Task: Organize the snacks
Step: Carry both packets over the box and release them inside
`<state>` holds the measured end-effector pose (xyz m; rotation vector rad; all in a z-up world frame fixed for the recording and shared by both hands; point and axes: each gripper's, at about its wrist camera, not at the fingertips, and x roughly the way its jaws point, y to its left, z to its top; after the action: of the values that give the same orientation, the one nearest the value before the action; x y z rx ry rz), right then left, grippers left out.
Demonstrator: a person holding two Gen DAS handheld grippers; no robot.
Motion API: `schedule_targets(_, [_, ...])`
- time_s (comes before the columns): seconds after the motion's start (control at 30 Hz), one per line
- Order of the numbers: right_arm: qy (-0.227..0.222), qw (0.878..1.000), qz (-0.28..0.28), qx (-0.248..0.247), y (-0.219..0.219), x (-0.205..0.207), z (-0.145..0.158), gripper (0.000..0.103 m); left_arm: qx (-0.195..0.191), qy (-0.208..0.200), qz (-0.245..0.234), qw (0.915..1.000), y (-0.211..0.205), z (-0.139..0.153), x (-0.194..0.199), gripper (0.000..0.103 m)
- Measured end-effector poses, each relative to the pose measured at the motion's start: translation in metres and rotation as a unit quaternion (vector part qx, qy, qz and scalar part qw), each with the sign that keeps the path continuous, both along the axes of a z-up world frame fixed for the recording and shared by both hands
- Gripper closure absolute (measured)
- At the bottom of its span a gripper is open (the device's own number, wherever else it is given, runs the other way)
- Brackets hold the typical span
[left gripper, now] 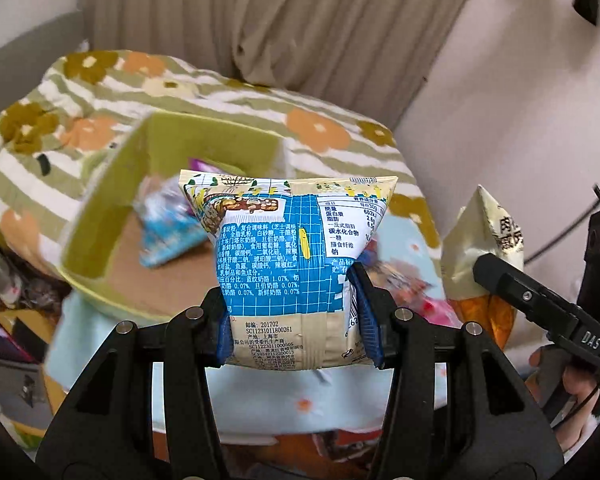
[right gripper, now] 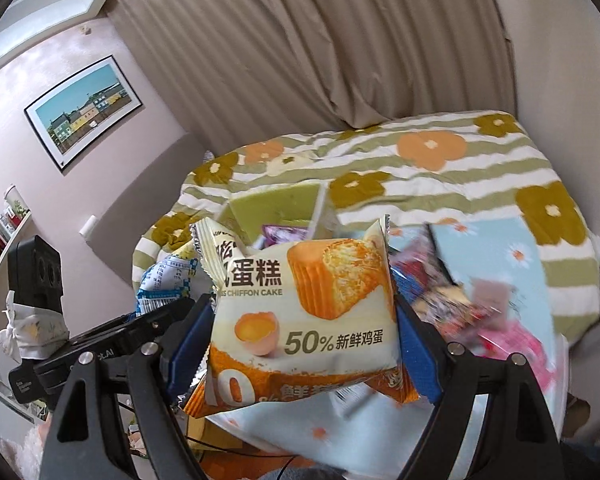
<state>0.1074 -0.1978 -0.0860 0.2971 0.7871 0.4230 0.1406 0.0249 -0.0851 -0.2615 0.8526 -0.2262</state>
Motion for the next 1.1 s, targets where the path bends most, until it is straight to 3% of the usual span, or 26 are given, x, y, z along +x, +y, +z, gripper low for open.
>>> schedule_targets(0.27, [0.019,1.0,0.009,0.003,0.077,0.054,-0.007,0.021,0.03,0.032,0.011,0.999,0.073,-0.022,0.062,0.057])
schedule_targets(0.47, [0.056,0.998,-0.006,-0.002,0.11,0.084,-0.031,0.021,0.061,0.074,-0.01,0.9953,0.1,-0.065,0.104,0.057])
schedule_targets(0.63, [0.08,0.996,-0.024,-0.017,0.127,0.099,-0.048,0.021,0.08,0.102,-0.041,0.9907,0.105,-0.095,0.116,0.056])
schedule_targets(0.7, [0.086,0.995,-0.029,-0.027,0.135,0.101,-0.054,0.021,0.089,0.108,-0.052,0.9888,0.102,-0.101,0.117,0.046])
schedule_targets(0.77, [0.088,0.995,-0.031,-0.039,0.14,0.104,-0.057,0.021,0.115,0.108,-0.058,0.9858,0.101,-0.106,0.116,0.004])
schedule_targets(0.83, [0.09,0.994,-0.031,-0.048,0.146,0.106,-0.058,0.021,0.125,0.091,-0.061,0.9861,0.105,-0.104,0.11,0.001])
schedule_targets(1.1, [0.081,0.992,0.0,-0.095,0.168,0.109,-0.053,0.019,0.105,0.092,-0.05,0.989,0.125,-0.089,0.088,0.001])
